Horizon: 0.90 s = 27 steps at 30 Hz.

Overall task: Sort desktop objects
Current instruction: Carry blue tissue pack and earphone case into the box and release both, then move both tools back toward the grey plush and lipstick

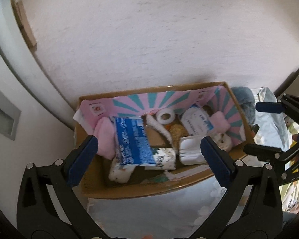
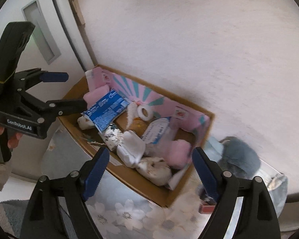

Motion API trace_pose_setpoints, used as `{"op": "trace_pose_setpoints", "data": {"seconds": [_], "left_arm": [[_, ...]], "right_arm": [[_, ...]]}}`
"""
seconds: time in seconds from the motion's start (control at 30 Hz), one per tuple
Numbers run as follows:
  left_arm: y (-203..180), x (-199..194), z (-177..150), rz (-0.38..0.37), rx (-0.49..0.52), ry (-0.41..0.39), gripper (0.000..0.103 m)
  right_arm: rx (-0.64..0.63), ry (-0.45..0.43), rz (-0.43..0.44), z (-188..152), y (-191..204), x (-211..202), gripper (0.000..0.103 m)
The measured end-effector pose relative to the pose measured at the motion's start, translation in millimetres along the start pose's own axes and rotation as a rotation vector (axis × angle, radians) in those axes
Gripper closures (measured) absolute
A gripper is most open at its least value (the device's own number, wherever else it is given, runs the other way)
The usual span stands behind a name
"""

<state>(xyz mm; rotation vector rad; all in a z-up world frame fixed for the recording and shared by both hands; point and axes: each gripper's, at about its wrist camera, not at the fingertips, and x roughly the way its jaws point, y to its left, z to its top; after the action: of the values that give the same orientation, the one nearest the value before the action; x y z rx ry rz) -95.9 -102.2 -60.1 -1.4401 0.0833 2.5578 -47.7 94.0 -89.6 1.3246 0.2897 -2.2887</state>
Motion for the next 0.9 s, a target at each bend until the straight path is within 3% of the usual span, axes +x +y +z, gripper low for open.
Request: {"op": "trace_pose_setpoints", "data": {"seconds": [0.5, 0.9], "left_arm": [[-49.3, -30.7, -5.6, -0.053, 0.037, -0.059, 0.001], [-110.0, -46.3, 10.0, -0.092, 0.110, -0.108, 0.001]], "right_arm": [[0.056, -0.104, -0.067, -35.8, -24.4, -57.3, 0.021], [0.220, -0.111, -0.154, -104.7, -92.0, -91.5, 0.021]]}}
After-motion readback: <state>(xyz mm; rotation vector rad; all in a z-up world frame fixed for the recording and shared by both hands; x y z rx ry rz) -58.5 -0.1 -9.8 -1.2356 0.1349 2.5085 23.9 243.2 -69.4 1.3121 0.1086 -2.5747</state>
